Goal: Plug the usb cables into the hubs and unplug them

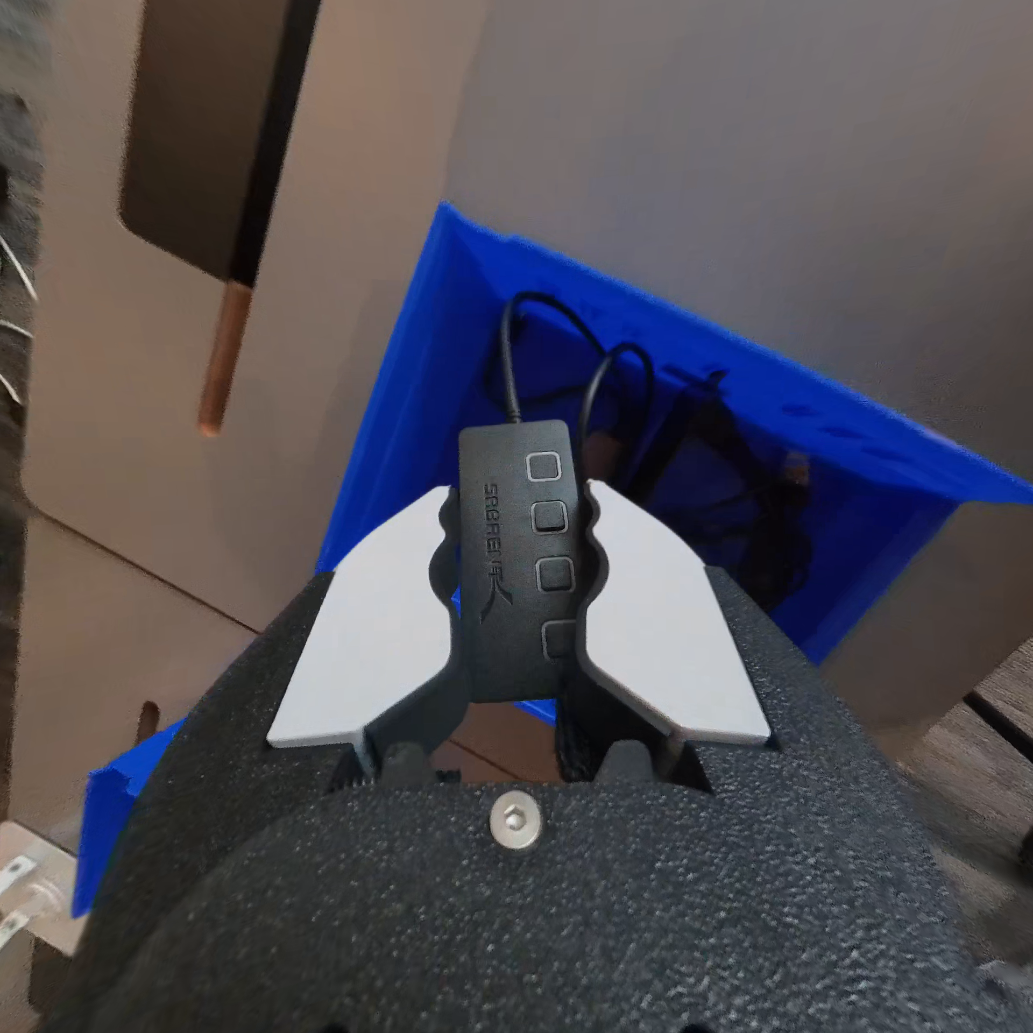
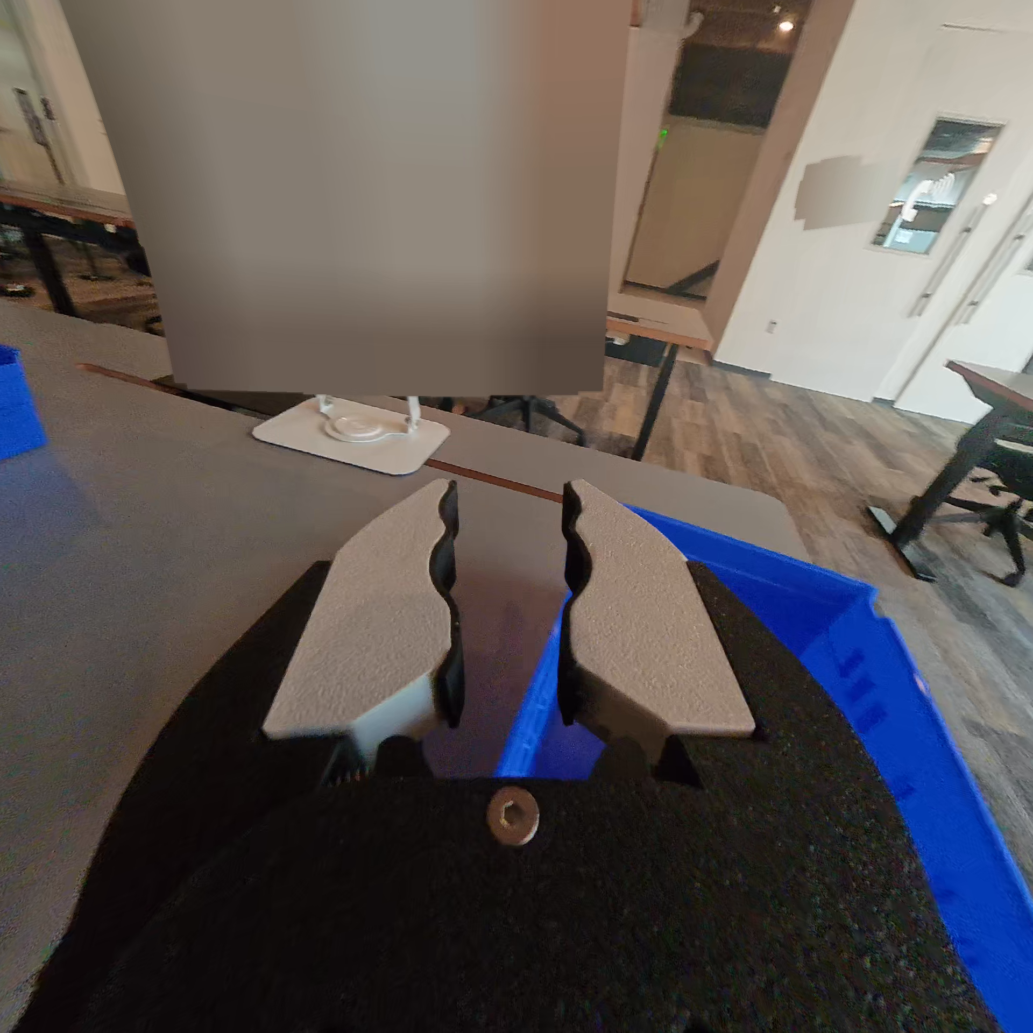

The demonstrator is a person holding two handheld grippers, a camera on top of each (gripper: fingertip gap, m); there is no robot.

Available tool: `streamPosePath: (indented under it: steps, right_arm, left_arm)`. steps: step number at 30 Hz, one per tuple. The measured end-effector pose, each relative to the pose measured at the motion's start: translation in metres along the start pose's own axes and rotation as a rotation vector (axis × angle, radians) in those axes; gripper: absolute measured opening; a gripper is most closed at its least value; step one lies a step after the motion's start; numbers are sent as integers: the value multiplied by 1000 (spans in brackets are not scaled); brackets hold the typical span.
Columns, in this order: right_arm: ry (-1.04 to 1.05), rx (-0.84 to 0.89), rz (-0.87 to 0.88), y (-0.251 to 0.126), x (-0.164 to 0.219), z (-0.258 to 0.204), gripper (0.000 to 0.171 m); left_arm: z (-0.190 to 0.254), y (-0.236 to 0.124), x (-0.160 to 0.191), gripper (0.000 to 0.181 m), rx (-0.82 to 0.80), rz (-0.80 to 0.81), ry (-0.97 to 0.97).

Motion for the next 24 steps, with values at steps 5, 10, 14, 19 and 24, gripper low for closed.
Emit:
streamPosePath:
  steps: [5, 10, 14, 19, 24]
  right_arm:
    - [-11, -113, 31, 10, -8, -33, 35]
    - [-20, -259, 64, 23, -17, -77, 34]
    - [-31, -435, 114, 39, -29, -125, 35]
    - [-114, -699, 189, 58, -50, -197, 51]
    - [-144, -940, 250, 83, -72, -265, 73]
  left_arm:
    - [15, -25, -19, 41, -67, 56, 62]
    - [27, -50, -31, 41, -125, 82, 91]
    - [39, -69, -44, 41, -152, 113, 134]
    - [64, -90, -70, 41, -158, 180, 235]
    - [94, -101, -96, 41, -143, 209, 342]
Point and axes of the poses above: each gripper's, where its closed fingertips meet, y out along the fingers, x out of its underside, z = x × y across the jaws, the point moved 8 cm from there along -y, back along the fingers, and after that the axes turned 6 degrees about x, right-handed, at the moved point
